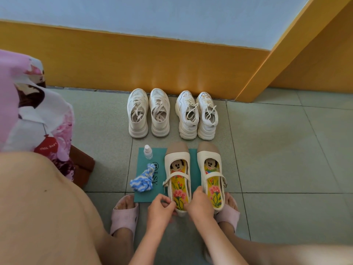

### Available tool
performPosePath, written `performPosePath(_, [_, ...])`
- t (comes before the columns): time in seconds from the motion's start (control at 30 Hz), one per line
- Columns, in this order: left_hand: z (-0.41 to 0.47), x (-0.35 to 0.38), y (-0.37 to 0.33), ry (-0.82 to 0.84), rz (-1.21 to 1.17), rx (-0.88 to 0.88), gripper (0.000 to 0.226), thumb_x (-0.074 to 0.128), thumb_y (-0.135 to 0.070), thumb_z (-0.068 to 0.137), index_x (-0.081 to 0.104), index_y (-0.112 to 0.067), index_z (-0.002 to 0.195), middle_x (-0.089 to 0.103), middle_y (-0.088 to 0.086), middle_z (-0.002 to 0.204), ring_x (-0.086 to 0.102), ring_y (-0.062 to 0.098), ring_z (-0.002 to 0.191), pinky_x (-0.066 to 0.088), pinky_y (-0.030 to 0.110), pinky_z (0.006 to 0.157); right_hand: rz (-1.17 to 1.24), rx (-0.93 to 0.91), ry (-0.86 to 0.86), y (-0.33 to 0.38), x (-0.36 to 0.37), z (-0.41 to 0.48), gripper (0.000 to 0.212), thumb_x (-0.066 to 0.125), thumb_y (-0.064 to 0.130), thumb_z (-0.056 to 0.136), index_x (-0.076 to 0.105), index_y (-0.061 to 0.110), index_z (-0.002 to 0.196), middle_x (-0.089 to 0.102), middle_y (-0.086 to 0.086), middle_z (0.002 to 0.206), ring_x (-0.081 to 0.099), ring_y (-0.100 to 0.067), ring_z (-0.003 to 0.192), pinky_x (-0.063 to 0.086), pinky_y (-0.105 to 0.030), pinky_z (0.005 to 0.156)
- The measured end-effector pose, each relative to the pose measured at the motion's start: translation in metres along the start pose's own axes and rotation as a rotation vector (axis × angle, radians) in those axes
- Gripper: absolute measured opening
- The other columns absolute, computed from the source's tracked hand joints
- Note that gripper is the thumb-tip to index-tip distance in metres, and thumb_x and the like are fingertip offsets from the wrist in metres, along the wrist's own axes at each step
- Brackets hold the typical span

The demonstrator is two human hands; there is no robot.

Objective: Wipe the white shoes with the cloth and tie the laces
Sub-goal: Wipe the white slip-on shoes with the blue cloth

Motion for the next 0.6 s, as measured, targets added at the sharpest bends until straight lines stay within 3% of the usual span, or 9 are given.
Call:
performPosePath(0.17, [0.0,-0.002,-0.001,-0.012,-0.002,0.026,0.01,0.063,-0.008,0.083,0.055,-0.009,0.077,0.068,0.012,0.072,0.067,0.016,0.058,0.054,0.033,0.058,0.037,0.023,0.012,0.006,0.003,0.004,0.039,0.067,0.019,0.086,0.043,0.01,0.115,0.061,-0.009,0.111,0.066,-0.027,0.097,0.058,-0.04,0.078])
performPosePath(0.33, [0.0,-0.002,-0.002,-0.034,0.026,0.029,0.009,0.063,-0.009,0.082,0.055,-0.009,0.078,0.068,0.011,0.074,0.067,0.015,0.06,0.056,0.039,0.064,-0.001,0.023,0.014,0.006,0.001,0.003,0.031,0.067,0.018,0.086,0.047,0.011,0.11,0.063,-0.007,0.108,0.066,-0.024,0.095,0.057,-0.035,0.077])
performPosePath(0.47, [0.003,-0.001,-0.008,-0.036,0.186,0.04,0.015,0.066,-0.016,0.076,0.052,-0.014,0.082,0.064,0.004,0.079,0.066,0.023,0.074,0.057,0.043,0.067,0.142,-0.023,0.055,0.005,-0.003,-0.004,0.021,0.061,0.028,0.091,0.05,0.012,0.099,0.065,-0.006,0.093,0.069,-0.017,0.063,0.05,-0.022,0.046])
performPosePath(0.53, [0.005,0.007,-0.006,0.03,0.28,-0.002,0.029,0.072,-0.022,0.072,0.047,-0.017,0.087,0.061,0.001,0.085,0.064,0.02,0.078,0.058,0.04,0.069,0.216,-0.063,0.062,0.004,-0.009,-0.011,0.013,0.054,0.025,0.094,0.053,0.012,0.096,0.065,-0.004,0.084,0.067,-0.012,0.054,0.048,-0.021,0.045])
performPosePath(0.6, [0.007,0.014,-0.003,0.077,0.364,-0.043,0.042,0.077,-0.028,0.069,0.042,-0.018,0.091,0.058,-0.001,0.09,0.061,0.018,0.082,0.057,0.037,0.072,0.262,-0.078,0.044,-0.002,-0.014,-0.015,0.012,0.048,0.018,0.096,0.057,0.012,0.092,0.067,-0.004,0.076,0.067,-0.011,0.053,0.055,-0.026,0.056])
Point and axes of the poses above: each hand's wrist, its own z-axis towards the middle knuckle, its own x-axis out of the palm, y = z × x, the point moved 10 cm from there along z, towards the middle knuckle
